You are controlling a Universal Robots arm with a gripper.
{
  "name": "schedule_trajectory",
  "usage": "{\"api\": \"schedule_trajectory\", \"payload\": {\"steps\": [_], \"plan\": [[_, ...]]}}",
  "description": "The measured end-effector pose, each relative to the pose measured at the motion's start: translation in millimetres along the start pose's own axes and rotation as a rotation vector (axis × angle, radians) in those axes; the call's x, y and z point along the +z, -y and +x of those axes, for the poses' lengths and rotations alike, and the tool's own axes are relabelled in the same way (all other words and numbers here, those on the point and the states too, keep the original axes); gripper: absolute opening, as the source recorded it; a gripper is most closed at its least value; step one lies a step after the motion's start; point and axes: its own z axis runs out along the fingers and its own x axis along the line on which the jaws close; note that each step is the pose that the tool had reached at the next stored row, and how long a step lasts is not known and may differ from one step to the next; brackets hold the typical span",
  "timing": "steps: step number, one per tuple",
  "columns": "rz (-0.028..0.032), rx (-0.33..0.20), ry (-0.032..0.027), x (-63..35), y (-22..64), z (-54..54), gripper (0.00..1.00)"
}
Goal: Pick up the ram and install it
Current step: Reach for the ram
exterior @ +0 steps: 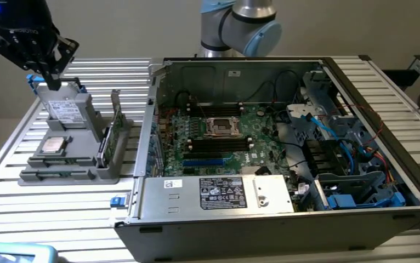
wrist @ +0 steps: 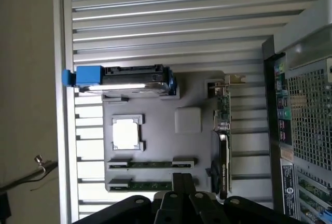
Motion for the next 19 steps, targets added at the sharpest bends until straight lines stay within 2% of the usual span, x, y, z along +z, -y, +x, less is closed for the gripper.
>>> {"api": "schedule_trajectory", "payload": {"steps": [5, 8, 10, 19], "plan": [[0.0012, 0.000, -0.0032, 8.9, 1.9, 22.0, 0.11], [0.0013, -0.002, -0.0061, 14.8, 3.7, 28.3, 0.11], [0.0017, -0.004, -0.0106, 18.4, 5.9, 29.7, 0.11], [0.0020, -0.024, -0.0381, 34.6, 18.1, 31.3, 0.11]]}}
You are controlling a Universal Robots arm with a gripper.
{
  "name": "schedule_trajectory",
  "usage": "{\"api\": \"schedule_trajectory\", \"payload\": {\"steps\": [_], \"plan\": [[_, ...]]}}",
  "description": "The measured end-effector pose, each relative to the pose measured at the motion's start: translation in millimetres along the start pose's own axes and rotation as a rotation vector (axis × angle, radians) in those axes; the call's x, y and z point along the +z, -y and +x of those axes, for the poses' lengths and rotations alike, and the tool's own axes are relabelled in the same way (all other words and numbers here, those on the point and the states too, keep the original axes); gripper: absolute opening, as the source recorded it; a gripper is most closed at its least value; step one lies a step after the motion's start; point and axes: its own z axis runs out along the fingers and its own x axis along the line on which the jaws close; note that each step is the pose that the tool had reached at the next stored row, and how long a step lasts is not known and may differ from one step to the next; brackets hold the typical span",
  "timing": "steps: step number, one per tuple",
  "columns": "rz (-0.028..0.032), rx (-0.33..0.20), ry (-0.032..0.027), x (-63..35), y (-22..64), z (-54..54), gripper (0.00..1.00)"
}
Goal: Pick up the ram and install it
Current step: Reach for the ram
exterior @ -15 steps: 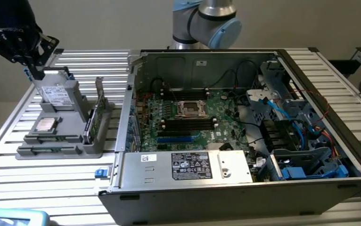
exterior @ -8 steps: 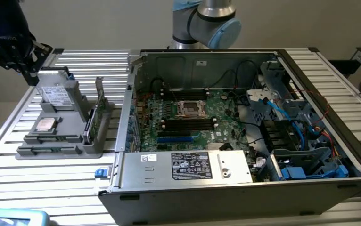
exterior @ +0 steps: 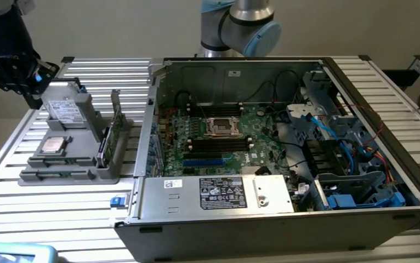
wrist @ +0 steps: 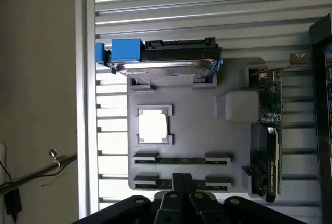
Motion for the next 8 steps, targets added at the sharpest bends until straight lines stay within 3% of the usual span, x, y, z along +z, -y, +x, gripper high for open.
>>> {"api": "schedule_trajectory", "payload": {"steps": [3, 6, 7, 8], "plan": [[0.0025, -0.025, -0.0066, 5.1, 1.4, -0.5, 0.11], [0.0070, -0.044, -0.0078, 6.9, 1.7, -0.7, 0.11], [0.0131, -0.047, -0.0076, 7.0, 1.8, -0.6, 0.11], [0.0272, -0.047, -0.0073, 7.0, 1.8, -0.4, 0.11]]}}
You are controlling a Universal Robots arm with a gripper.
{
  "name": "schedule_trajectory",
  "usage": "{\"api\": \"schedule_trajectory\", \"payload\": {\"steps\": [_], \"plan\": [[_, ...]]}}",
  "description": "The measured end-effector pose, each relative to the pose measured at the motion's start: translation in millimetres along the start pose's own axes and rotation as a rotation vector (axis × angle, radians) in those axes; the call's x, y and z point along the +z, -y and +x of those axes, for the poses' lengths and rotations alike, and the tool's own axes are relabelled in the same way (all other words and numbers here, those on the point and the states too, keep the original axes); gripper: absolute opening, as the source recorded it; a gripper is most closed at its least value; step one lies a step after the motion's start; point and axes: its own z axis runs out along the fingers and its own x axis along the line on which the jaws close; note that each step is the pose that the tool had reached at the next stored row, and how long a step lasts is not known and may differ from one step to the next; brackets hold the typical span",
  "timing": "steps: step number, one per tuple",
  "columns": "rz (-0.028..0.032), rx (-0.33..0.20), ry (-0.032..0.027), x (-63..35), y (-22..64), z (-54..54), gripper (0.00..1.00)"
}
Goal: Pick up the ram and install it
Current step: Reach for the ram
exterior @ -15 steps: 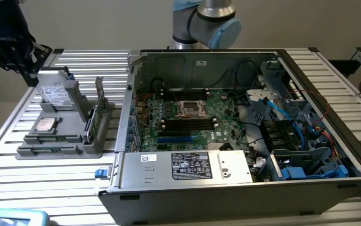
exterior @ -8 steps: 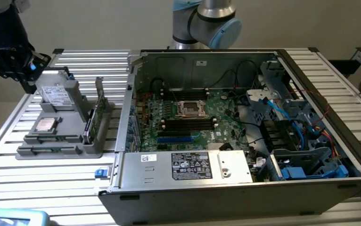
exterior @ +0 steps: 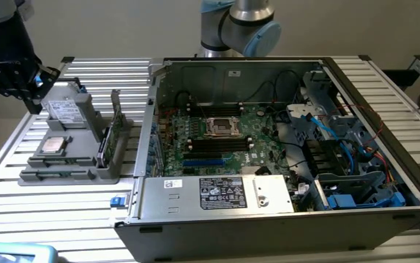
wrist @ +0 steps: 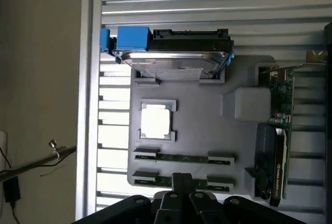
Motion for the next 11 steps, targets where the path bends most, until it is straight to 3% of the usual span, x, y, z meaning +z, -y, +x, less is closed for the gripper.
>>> {"api": "schedule_trajectory", "payload": {"steps": [3, 4, 5, 6, 7, 8, 11], "plan": [[0.0532, 0.002, 0.0000, 0.1, 0.0, 0.6, 0.11], [0.0712, 0.003, 0.0026, 0.1, 0.0, 0.9, 0.11], [0.0901, 0.005, 0.0107, 0.3, 0.0, 1.6, 0.11], [0.1076, 0.007, 0.0227, 0.2, 0.0, 2.1, 0.11], [0.1186, 0.009, 0.0406, 0.2, -0.1, 2.4, 0.11], [0.1250, 0.011, 0.0597, 0.3, -0.4, 2.6, 0.11], [0.1266, 0.014, 0.1118, 0.5, -1.1, 3.7, 0.11]]}}
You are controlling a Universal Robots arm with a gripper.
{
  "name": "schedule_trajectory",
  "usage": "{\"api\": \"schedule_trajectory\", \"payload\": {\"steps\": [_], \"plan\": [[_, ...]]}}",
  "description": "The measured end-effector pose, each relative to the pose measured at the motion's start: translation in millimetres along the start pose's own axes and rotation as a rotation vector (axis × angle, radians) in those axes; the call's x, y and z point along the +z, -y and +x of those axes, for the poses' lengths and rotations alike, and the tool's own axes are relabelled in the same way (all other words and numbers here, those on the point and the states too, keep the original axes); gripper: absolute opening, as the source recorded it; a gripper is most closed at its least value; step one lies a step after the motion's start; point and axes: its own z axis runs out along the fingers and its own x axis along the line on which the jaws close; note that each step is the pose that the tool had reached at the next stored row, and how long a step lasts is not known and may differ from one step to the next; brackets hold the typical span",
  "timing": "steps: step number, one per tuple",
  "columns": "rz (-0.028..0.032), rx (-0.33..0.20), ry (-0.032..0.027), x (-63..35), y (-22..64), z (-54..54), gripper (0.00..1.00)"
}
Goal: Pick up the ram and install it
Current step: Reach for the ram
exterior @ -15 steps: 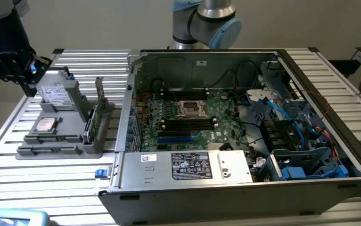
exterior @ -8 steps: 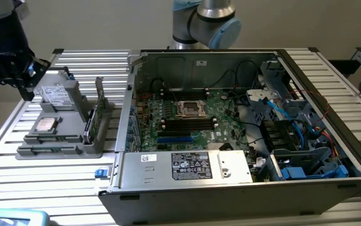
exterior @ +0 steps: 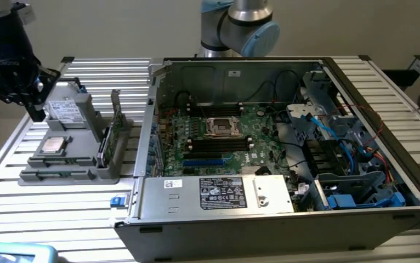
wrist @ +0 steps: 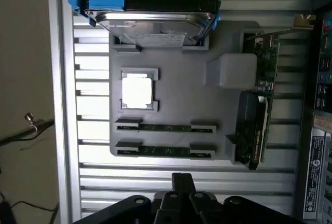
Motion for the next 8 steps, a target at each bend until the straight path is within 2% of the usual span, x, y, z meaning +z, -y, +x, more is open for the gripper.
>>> {"api": "schedule_trajectory", "payload": {"steps": [1, 2, 3, 6, 7, 8], "plan": [[0.0001, 0.001, 0.0128, 0.1, 0.0, 0.8, 0.11], [-0.0001, 0.002, 0.0209, 0.9, -0.1, 2.9, 0.11], [-0.0002, 0.003, 0.0251, 2.0, -0.2, 5.4, 0.11], [-0.0032, 0.004, 0.0315, 5.3, -0.6, 11.7, 0.11], [-0.0082, 0.006, 0.0328, 5.8, -0.6, 12.3, 0.11], [-0.0158, 0.007, 0.0338, 6.2, -0.6, 12.4, 0.11]]}}
